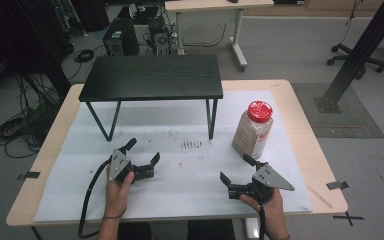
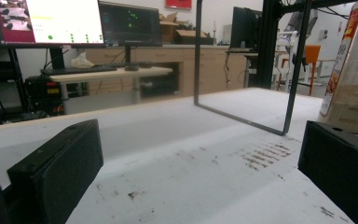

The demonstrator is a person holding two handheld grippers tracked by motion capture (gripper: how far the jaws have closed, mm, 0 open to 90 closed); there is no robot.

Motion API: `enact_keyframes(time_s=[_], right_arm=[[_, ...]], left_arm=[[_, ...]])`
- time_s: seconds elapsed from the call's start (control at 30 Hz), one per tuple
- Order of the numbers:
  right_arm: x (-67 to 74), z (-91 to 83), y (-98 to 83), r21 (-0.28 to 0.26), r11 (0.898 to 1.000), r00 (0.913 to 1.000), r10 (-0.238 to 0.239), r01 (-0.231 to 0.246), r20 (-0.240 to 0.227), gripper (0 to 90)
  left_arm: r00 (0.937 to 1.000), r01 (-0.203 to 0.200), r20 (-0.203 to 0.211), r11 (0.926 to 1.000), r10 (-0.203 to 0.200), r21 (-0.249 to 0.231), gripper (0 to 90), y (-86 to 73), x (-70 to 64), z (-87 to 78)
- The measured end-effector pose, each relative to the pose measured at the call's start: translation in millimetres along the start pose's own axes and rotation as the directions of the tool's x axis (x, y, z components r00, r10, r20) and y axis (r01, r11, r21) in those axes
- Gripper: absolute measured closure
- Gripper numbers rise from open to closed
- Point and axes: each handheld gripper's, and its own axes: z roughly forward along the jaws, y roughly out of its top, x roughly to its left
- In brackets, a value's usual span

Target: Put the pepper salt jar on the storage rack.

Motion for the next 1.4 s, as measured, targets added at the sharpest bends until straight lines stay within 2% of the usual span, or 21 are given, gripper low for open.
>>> enact_keyframes(time_s=[0.57, 0.8, 1.4], right_arm=[[-14.9, -15.7, 15.6, 0.007, 1.0, 0.9995, -0.007, 0.007, 0.031, 1.6], [-25.6, -21.8, 23.4, 0.001, 1.0, 0.9988, 0.0, -0.001, 0.05, 1.6], [-45.7, -27.4, 33.3, 0.008, 1.0, 0.9957, 0.001, -0.002, 0.093, 1.8]], left_arm=[[1.0, 0.001, 0.0, 1.0, -0.001, 0.0, 0.2, 0.0, 0.0, 0.0], [1.0, 0.0, 0.0, 1.0, 0.0, -0.001, 0.2, 0.0, 0.0, 0.0], [1.0, -0.001, 0.001, 1.0, 0.001, -0.001, 0.2, 0.0, -0.1, -0.1]])
